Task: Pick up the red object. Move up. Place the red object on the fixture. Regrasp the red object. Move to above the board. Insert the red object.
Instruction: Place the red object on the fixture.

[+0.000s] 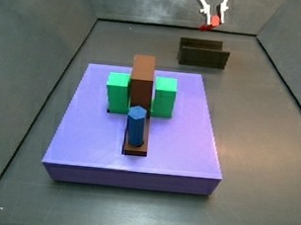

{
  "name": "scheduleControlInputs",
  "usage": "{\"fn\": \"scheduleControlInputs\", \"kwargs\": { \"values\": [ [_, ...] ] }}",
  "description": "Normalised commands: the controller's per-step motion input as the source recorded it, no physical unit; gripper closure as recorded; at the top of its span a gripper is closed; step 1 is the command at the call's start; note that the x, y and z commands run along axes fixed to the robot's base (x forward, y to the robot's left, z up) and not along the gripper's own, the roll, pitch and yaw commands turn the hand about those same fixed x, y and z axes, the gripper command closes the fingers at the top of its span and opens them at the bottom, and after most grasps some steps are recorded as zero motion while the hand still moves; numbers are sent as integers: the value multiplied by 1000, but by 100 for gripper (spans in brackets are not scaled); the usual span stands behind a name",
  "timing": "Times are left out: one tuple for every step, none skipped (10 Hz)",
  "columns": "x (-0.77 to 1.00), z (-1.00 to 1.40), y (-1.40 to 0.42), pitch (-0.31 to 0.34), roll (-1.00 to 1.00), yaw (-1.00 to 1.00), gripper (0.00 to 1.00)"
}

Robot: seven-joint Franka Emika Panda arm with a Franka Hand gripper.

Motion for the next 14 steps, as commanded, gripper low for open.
{"fn": "scheduleControlInputs", "kwargs": {
  "values": [
    [40,-489,0,-340,-591,0,100],
    [0,-294,0,-140,-460,0,100],
    [0,-31,0,0,0,0,100],
    [-26,-677,29,-223,-420,-54,100],
    [-31,-689,9,-229,-451,-77,100],
    [-83,-751,26,-214,-400,-114,100],
    [157,-109,-366,263,869,251,100],
    [34,0,-54,143,183,97,100],
    [9,0,0,129,177,97,100],
    [43,0,0,217,360,14,100],
    [49,-6,91,66,0,0,100],
    [117,0,220,71,-237,54,100],
    [157,0,291,57,-503,83,100],
    [103,0,266,0,-689,63,100]
  ]
}}
